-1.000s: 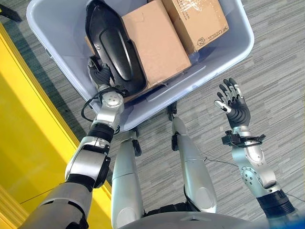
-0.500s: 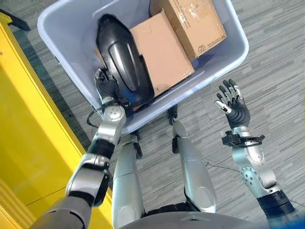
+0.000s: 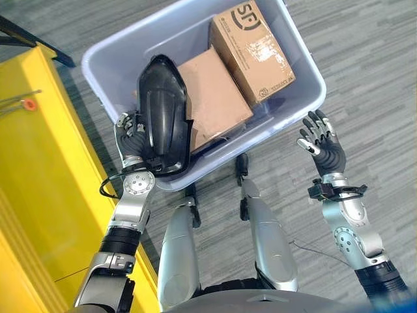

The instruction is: Move parts from the plastic box to the shelf.

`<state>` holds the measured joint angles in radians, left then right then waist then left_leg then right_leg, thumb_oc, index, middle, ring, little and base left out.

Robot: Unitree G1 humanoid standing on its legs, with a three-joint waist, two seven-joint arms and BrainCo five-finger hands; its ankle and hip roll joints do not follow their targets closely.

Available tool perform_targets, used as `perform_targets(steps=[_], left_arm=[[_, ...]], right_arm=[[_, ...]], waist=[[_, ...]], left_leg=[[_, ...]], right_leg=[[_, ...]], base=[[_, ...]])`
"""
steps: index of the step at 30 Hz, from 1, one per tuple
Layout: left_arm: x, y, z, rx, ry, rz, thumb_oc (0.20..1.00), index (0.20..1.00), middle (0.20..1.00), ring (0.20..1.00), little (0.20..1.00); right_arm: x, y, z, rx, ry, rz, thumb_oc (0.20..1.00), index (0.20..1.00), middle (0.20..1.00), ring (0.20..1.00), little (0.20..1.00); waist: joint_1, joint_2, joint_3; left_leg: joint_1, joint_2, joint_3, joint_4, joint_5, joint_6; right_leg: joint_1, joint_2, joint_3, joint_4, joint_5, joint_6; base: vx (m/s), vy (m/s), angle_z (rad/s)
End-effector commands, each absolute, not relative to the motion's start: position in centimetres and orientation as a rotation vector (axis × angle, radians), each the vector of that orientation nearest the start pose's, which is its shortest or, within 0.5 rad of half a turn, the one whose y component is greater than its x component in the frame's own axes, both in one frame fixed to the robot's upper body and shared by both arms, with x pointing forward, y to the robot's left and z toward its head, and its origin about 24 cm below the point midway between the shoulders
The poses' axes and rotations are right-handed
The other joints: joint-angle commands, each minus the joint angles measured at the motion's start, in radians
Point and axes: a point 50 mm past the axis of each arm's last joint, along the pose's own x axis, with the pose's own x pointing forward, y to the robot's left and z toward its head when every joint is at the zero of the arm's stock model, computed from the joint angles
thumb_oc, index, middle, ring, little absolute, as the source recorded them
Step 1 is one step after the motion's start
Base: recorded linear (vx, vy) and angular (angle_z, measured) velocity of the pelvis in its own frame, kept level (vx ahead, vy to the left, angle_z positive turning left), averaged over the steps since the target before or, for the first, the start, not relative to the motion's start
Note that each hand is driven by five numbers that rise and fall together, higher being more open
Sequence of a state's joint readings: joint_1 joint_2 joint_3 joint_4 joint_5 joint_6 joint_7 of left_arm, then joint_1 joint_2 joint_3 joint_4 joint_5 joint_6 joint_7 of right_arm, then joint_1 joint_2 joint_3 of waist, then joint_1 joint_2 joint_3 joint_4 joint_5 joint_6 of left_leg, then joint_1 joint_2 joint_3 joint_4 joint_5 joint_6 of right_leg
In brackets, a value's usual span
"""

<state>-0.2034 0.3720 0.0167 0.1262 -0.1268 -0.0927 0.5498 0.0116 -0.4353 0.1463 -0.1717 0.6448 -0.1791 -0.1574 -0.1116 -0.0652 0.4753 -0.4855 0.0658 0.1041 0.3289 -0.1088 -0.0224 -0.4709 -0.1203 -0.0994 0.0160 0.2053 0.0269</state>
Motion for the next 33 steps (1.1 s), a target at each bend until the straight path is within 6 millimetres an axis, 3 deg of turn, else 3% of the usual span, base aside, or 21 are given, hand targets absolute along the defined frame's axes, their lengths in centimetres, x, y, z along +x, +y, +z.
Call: perform_targets(steps=[1,14,20,33], left_arm=[[27.4,25.1,13.3,0.270,-0.433,0.525,0.200,0.200,0.200,0.200,0.200],[24.9,25.1,15.4,0.287,-0.551,0.409,0.200,0.200,0.200,0.200,0.200],[23.9,25.2,15.1,0.219,-0.539,0.341,0.200,0.200,0.200,0.200,0.200],[20.6,26.1,12.5,0.153,-0.397,0.285,0.200,0.200,0.200,0.200,0.200]], right_arm=[[24.0,-20.7,10.9,0.264,-0.289,0.019,1.000,1.000,1.000,1.000,1.000],[23.1,-21.0,9.3,0.255,-0.202,0.056,1.000,1.000,1.000,1.000,1.000],[22.7,-21.3,8.7,0.243,-0.167,0.065,1.000,1.000,1.000,1.000,1.000],[21.9,-20.9,7.6,0.268,-0.114,0.079,1.000,1.000,1.000,1.000,1.000]], waist=[[-0.003,0.015,-0.067],[0.010,0.054,-0.180],[0.016,0.072,-0.252],[0.039,0.091,-0.343]], left_leg=[[0.111,-0.022,0.014,-0.164,0.062,-0.009],[0.286,-0.017,0.010,-0.322,0.119,-0.021],[0.355,-0.011,0.012,-0.406,0.158,-0.029],[0.459,0.015,0.003,-0.408,0.146,-0.039]], right_leg=[[0.073,-0.067,-0.056,0.128,-0.176,0.081],[0.233,-0.059,-0.083,0.022,-0.163,0.097],[0.296,-0.041,-0.092,-0.049,-0.146,0.102],[0.424,-0.017,-0.113,-0.057,-0.199,0.092]], base=[[0.02,0.004,0.11],[0.05,-0.001,0.03],[0.08,-0.008,-0.01],[0.05,-0.047,0.05]])
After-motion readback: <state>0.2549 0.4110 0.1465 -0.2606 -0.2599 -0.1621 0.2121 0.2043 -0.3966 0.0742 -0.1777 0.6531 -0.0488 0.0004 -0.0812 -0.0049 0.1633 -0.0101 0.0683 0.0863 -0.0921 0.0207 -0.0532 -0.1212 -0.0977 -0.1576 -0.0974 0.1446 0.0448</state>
